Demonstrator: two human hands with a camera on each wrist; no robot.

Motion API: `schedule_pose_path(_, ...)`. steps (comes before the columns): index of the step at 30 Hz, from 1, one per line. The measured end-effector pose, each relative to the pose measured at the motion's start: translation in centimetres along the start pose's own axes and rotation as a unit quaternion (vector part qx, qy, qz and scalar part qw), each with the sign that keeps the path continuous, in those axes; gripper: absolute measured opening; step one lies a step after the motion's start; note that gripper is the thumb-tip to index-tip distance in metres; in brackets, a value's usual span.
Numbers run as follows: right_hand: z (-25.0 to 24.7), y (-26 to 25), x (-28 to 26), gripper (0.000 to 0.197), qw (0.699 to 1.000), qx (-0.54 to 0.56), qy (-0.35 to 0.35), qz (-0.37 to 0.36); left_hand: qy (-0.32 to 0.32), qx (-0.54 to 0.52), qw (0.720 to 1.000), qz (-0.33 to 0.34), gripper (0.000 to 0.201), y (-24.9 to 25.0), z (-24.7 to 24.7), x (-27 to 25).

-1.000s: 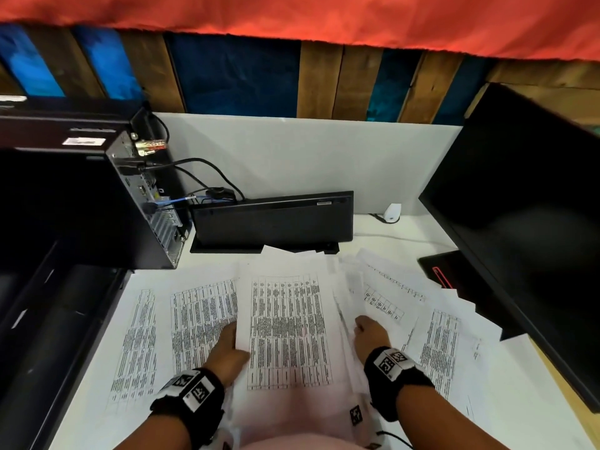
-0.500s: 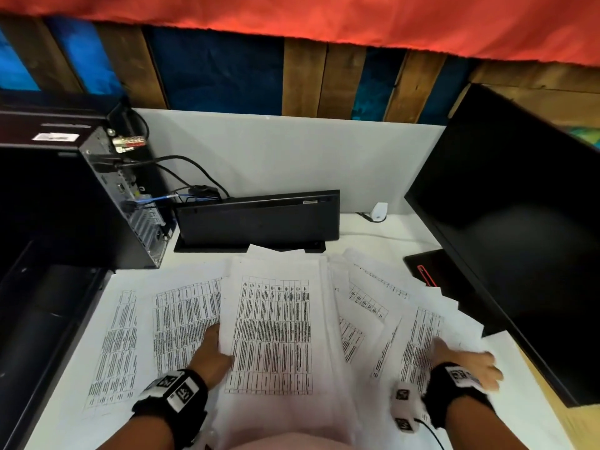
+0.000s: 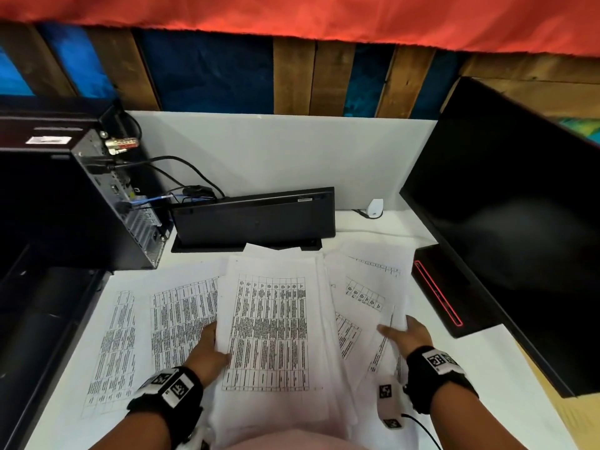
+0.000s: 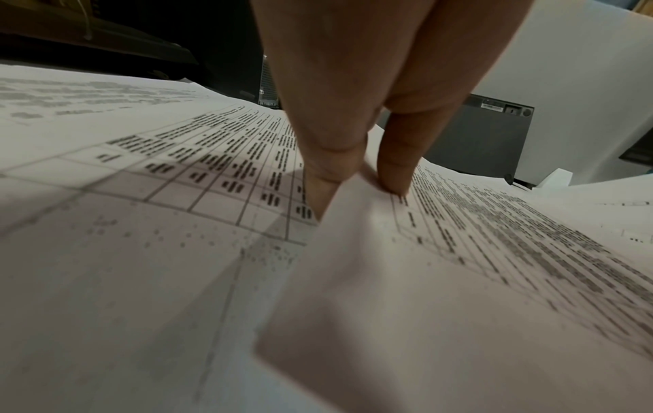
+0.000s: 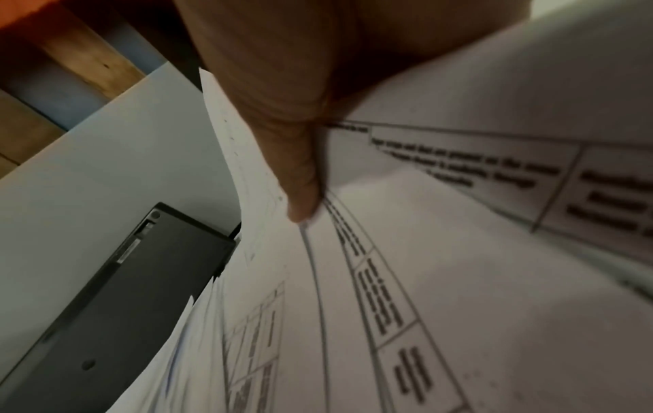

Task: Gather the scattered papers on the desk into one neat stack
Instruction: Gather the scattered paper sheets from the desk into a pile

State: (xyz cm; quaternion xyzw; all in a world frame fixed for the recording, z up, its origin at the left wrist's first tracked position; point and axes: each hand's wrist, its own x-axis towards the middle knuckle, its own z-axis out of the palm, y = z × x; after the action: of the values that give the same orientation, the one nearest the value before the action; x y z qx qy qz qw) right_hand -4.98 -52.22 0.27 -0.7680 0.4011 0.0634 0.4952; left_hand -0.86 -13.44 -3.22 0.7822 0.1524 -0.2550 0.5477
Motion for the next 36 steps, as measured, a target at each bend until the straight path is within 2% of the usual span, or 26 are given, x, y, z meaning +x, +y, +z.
schedule_pose_path(2,0.0,-0.6,-0.3,0.020,0.999,-0.014,0.027,-0.023,0.003,-0.005,1.000,0.000,0.079,0.1,0.1,-0.2)
schedule_pose_path(6,-1.3,-4.4,-2.0,0.016,0.988,-0.040,0.121,-0.090,0.007,-0.003,1.000,-0.001,0.078,0.3,0.1,-0.6)
schedule_pose_path(10,-4.0,-9.7,-4.6,0.015,0.960,-0.042,0.211,-0.177,0.001,0.001,1.000,-0.008,0.078,0.3,-0.1,-0.6)
schedule_pose_path(13,-6.1,-13.2,-6.8,0.014,0.931,0.015,0.259,-0.256,-0.003,-0.002,1.000,-0.012,0.079,0.7,-0.1,-0.8)
schedule_pose_path(16,-7.3,-16.3,-9.4,0.003,0.894,0.101,0.277,-0.337,-0.019,-0.008,1.000,-0.012,0.079,0.9,-0.2,-1.1)
schedule_pose_path(19,-7.4,-17.9,-10.7,0.010,0.876,0.170,0.244,-0.380,-0.028,-0.017,0.999,-0.011,0.081,1.2,-0.4,-1.5)
schedule_pose_path(21,-6.5,-17.9,-10.5,0.010,0.887,0.167,0.220,-0.370,-0.026,-0.040,0.999,0.009,0.083,1.4,-0.3,-1.7)
schedule_pose_path(24,-2.9,-16.3,-9.1,0.008,0.937,0.085,0.167,-0.295,-0.038,-0.109,0.992,0.051,0.075,2.0,0.0,-2.2)
schedule_pose_path(26,0.3,-14.3,-8.1,0.008,0.968,0.038,0.098,-0.229,-0.047,-0.110,0.992,0.045,0.062,2.7,0.0,-2.8)
schedule_pose_path(28,3.7,-11.9,-7.2,0.018,0.984,-0.016,0.029,-0.172,-0.117,-0.167,0.979,0.001,0.069,2.9,-0.7,-3.2)
schedule_pose_path(30,6.4,-9.6,-6.5,0.038,0.990,-0.056,-0.024,-0.131,-0.139,-0.164,0.976,-0.033,0.070,2.9,-0.9,-3.5)
schedule_pose_path(32,8.2,-7.5,-6.2,0.057,0.993,-0.058,-0.069,-0.077,-0.102,-0.075,0.992,-0.023,0.079,2.3,-1.0,-3.1)
schedule_pose_path(33,8.7,-6.5,-6.0,0.057,0.994,-0.068,-0.073,-0.055,-0.072,-0.035,0.997,-0.019,0.075,2.0,-0.9,-2.9)
schedule_pose_path(34,9.1,-5.7,-5.9,0.053,0.993,-0.089,-0.064,-0.046,-0.050,-0.020,0.999,-0.004,0.059,1.3,-0.9,-2.3)
schedule_pose_path(36,9.5,-4.1,-5.5,0.046,0.986,-0.144,-0.064,-0.047,-0.026,0.002,1.000,-0.008,0.048,1.0,-0.7,-1.9)
